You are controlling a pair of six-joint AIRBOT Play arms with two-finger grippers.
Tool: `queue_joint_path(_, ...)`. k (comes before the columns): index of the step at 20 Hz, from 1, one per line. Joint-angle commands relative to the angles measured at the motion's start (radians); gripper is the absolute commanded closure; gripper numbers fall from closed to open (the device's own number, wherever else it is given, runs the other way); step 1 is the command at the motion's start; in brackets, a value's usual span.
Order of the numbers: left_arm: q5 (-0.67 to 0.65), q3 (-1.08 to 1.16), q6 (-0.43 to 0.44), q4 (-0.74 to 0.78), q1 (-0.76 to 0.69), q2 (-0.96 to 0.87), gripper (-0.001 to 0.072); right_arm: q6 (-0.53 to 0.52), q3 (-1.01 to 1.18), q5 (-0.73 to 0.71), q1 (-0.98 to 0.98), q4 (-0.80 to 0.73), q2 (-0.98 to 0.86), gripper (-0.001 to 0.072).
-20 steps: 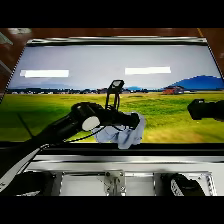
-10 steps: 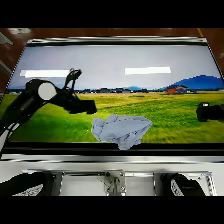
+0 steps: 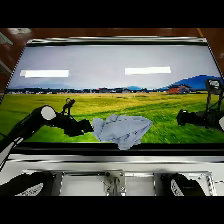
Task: Fold the shirts.
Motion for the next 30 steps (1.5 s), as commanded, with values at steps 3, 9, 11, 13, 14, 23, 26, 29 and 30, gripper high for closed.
queue_joint_path(3, 0.173, -0.048, 0.002, -0.06, -0.068, -0.087, -0.0001, 0.06, -0.02, -0.128, 0.0, 0.092, 0.0, 0.0026)
queue_joint_path(9, 0.236, -0.015, 0.002, -0.081, -0.089, -0.215, 0.0435, 0.06, -0.021, -0.17, 0.0, 0.121, -0.005, 0.0025)
queue_joint_path(11, 0.259, -0.007, 0.003, -0.081, -0.089, -0.215, 0.0643, 0.061, -0.046, -0.17, 0.0, 0.117, -0.048, 0.0023)
queue_joint_path(13, 0.227, 0.011, 0.055, -0.081, -0.089, -0.214, 0.0672, 0.06, -0.078, -0.156, 0.0, 0.172, -0.139, 0.0023)
queue_joint_path(14, 0.206, 0.019, 0.078, -0.081, -0.089, -0.21, 0.0672, 0.053, -0.084, -0.153, 0.0, 0.23, -0.201, 0.0024)
queue_joint_path(23, 0.18, 0.025, 0.115, -0.073, -0.065, -0.108, 0.0672, -0.163, -0.084, -0.127, 0.002, 0.632, -0.561, 0.0025)
queue_joint_path(26, 0.195, 0.025, 0.172, -0.074, -0.053, -0.083, 0.0672, -0.162, -0.084, -0.125, 0.002, 0.646, -0.61, 0.0104)
queue_joint_path(29, 0.215, 0.025, 0.183, -0.074, -0.049, -0.067, 0.0672, -0.166, -0.084, -0.137, 0.002, 0.653, -0.616, 0.0638)
queue_joint_path(30, 0.221, 0.026, 0.198, -0.074, -0.049, -0.059, 0.0673, -0.186, -0.082, -0.124, 0.001, 0.653, -0.616, 0.0641)
